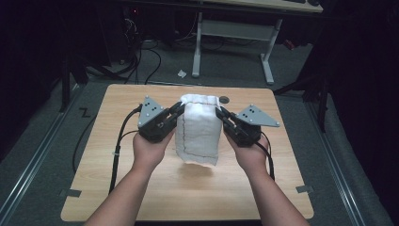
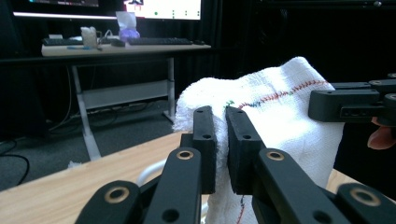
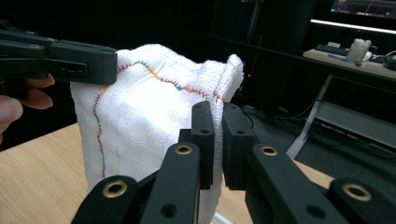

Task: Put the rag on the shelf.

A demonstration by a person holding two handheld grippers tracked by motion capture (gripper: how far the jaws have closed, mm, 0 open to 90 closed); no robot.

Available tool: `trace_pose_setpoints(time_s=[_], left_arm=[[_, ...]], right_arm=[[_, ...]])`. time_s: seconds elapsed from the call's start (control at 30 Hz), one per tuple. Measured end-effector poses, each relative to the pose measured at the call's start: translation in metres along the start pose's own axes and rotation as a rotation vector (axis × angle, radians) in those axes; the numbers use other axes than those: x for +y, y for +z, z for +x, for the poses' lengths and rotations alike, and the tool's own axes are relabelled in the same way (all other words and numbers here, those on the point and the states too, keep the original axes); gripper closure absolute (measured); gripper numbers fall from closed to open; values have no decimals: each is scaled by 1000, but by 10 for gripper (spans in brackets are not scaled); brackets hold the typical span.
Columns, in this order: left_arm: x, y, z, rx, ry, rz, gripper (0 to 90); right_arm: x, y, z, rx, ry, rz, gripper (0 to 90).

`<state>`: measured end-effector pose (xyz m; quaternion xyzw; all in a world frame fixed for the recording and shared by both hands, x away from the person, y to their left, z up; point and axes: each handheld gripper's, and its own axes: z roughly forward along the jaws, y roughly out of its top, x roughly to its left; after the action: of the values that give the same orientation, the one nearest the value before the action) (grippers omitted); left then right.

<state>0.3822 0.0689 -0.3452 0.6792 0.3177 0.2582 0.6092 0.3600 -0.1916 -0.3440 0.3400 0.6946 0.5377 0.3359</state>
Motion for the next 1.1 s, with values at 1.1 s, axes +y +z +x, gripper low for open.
trace_pose_setpoints(time_s=[1.1], left_arm=[[44,39,27,8,-3,-9,835]], right_arm=[[41,24,-32,-22,53,-55,852]])
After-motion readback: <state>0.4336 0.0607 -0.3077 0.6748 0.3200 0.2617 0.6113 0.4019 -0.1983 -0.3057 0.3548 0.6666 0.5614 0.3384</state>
